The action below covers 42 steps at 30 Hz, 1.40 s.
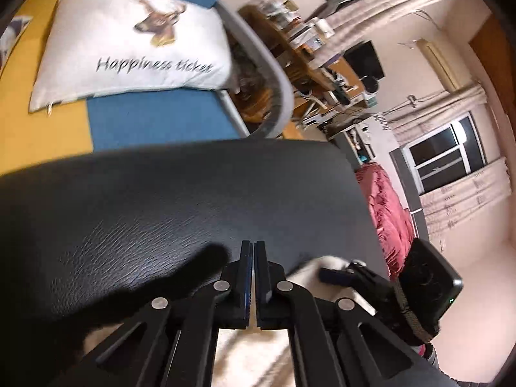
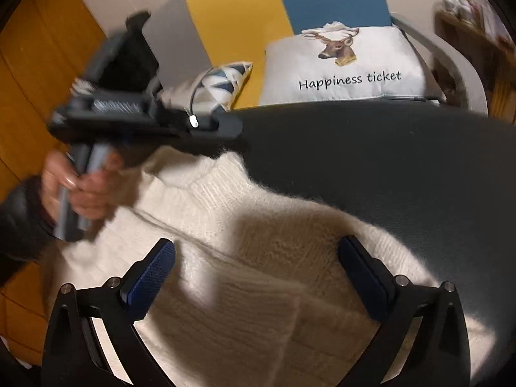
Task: Fold clothes
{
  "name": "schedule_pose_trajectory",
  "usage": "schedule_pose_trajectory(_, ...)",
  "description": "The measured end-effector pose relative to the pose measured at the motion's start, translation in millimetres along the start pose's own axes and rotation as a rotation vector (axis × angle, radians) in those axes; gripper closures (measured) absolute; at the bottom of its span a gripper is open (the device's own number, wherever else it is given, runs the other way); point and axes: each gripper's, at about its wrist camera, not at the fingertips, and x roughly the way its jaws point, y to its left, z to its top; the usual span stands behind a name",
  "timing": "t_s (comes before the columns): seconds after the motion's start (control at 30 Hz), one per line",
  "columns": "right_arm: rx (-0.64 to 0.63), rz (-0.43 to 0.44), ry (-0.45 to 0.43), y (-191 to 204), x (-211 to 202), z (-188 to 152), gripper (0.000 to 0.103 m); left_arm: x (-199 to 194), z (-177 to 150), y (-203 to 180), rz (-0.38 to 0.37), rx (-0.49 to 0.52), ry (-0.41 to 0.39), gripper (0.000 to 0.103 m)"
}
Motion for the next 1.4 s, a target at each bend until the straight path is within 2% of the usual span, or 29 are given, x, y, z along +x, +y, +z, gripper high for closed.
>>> schedule_pose_trajectory(0.03,-0.001,0.001,-0.004,0.3,-0.1,-0.3,0.0,-2.1,-2.0,2.8,-0.044,-0.021,0.008,0.099)
schedule_pose_trajectory(0.1,-0.002,0.003,-0.012,0.8,-0.3,-0.8,0.0,-9.9,-2.9,2.7,-0.085,-0.026,0.011,0.086)
schedule_pose_trajectory(0.13,-0.002,0.004,-0.016,1.1,-0.4,-1.0,0.0,-14.0,-3.1,2.4,-0.102,-0.026,0.012,0.084)
schedule_pose_trajectory(0.33,-0.012,0.0,-0.031,3.7,-0.3,-2.0,0.0,2.7,-1.7,-12.9,-0.045,0.023,0.107,0.082)
schedule_pose_trajectory(0.43,-0.025,-0.02,-0.03,5.5,2.0,-2.1,0.0,11.3,-5.0,-21.7,-0.064,0.055,0.137,0.082)
schedule_pose_trajectory(0.47,-0.029,-0.026,-0.029,6.0,2.8,-2.2,0.0,14.2,-5.4,-27.0,-0.055,0.076,0.135,0.085)
schedule_pose_trajectory(0.5,-0.033,-0.033,-0.029,6.6,3.5,-2.2,0.0,17.1,-5.7,-32.8,-0.043,0.101,0.13,0.092)
schedule_pose_trajectory(0.6,-0.046,-0.052,-0.027,8.4,5.8,-2.3,0.0,25.8,-6.5,-50.3,-0.006,0.174,0.114,0.099)
schedule_pose_trajectory(0.67,-0.055,-0.065,-0.026,9.6,7.3,-2.4,0.0,24.3,-1.3,-47.6,0.041,0.169,0.054,0.101)
schedule_pose_trajectory(0.73,-0.063,-0.078,-0.025,10.7,8.8,-2.5,0.0,28.3,2.7,-37.1,0.06,0.125,0.04,0.101)
schedule_pose_trajectory(0.8,-0.072,-0.09,-0.022,11.5,10.4,-2.4,0.0,34.0,-0.7,-30.4,0.094,0.124,0.046,0.101)
schedule_pose_trajectory(0.97,-0.076,-0.095,-0.021,9.7,11.6,-2.1,0.0,24.3,-3.2,-15.7,0.066,0.048,0.021,0.096)
schedule_pose_trajectory(1.0,-0.075,-0.092,-0.023,8.8,11.2,-1.7,0.0,17.0,-5.6,-16.6,0.055,0.039,0.017,0.084)
schedule_pose_trajectory(1.03,-0.074,-0.09,-0.025,8.8,10.1,-2.1,0.0,8.5,-8.3,-17.9,0.046,0.032,0.009,0.081)
schedule_pose_trajectory(1.13,-0.058,-0.075,-0.03,6.8,6.7,-1.6,0.0,-27.1,-17.9,-16.3,0.021,0.015,-0.047,0.08)
schedule_pose_trajectory(1.23,-0.037,-0.059,-0.036,4.2,2.8,-0.8,0.0,-75.8,-35.3,-5.5,0.039,0.025,-0.078,0.078)
schedule_pose_trajectory(1.33,-0.006,-0.062,-0.055,5.0,-9.9,5.0,0.0,-106.4,-61.2,-0.2,0.117,0.09,-0.079,0.078)
schedule_pose_trajectory(1.4,-0.006,0.107,-0.093,18.9,-24.9,16.0,0.0,-114.4,-83.0,2.2,0.145,0.134,-0.071,0.078)
